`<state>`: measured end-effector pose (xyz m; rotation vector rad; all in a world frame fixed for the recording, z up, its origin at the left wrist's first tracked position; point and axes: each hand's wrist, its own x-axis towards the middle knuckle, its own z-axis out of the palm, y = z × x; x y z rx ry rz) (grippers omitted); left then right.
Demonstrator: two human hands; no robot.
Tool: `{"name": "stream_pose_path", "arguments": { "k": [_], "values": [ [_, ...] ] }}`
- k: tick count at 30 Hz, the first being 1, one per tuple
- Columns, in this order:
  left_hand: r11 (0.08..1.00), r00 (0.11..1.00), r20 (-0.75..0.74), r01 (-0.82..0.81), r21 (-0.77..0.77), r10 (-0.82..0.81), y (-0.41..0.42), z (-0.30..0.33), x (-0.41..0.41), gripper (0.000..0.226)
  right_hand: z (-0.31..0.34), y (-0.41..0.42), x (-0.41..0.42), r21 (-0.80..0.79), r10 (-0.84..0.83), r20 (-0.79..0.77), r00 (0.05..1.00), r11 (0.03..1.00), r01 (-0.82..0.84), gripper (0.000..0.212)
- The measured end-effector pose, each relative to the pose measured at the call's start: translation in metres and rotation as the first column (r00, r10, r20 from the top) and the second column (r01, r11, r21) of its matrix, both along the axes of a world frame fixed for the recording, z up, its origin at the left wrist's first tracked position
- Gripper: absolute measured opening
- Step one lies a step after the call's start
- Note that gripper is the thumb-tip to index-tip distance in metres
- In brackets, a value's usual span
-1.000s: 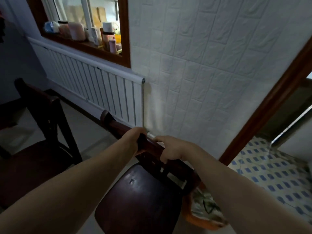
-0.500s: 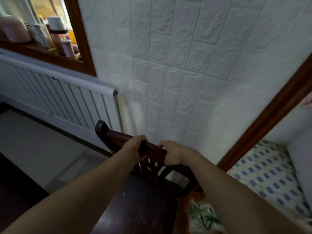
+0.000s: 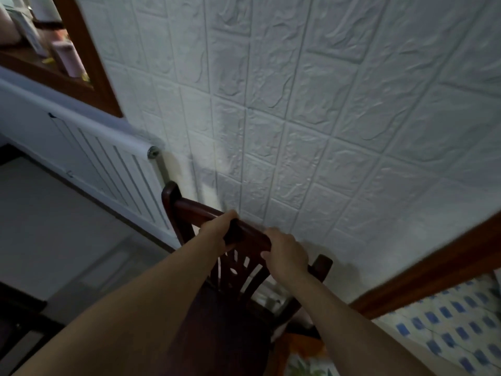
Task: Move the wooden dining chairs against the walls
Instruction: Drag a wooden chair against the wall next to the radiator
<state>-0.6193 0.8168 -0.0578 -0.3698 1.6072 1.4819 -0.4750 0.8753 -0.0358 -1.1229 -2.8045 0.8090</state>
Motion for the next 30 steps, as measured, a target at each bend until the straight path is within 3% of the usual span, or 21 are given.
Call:
{"name": "stream_pose_path", "arguments": {
  "k": [13,18,22,26,30],
  "values": [
    [0.998,0.999,-0.001,-0.045,-0.053,0.045,0.043,-0.018,-0.021,0.057,-0.021,0.046,-0.027,-0.011,0.031,0.008,0.999,0.999,-0.031,0.02],
    [0.994,0.999,-0.032,-0.028,-0.104,0.025,0.036,-0.014,-0.015,0.062,-0.023,0.041,-0.026,0.066,0.083,0.052,0.995,0.994,-0.086,0.019],
    [0.994,0.999,-0.025,0.026,-0.105,-0.028,0.03,-0.005,-0.011,0.065,-0.021,0.038,-0.027,0.042,0.111,0.14,0.984,0.992,-0.118,0.036],
    [0.995,0.996,-0.064,0.055,-0.083,-0.061,0.018,0.005,-0.002,0.053,-0.016,0.03,-0.025,0.022,0.112,0.204,0.973,0.993,-0.119,0.068],
    [0.999,0.99,-0.14,0.007,-0.048,-0.013,-0.007,0.014,0.01,0.046,-0.009,0.01,-0.024,0.072,0.15,0.162,0.975,0.984,-0.163,0.089]
  ]
}}
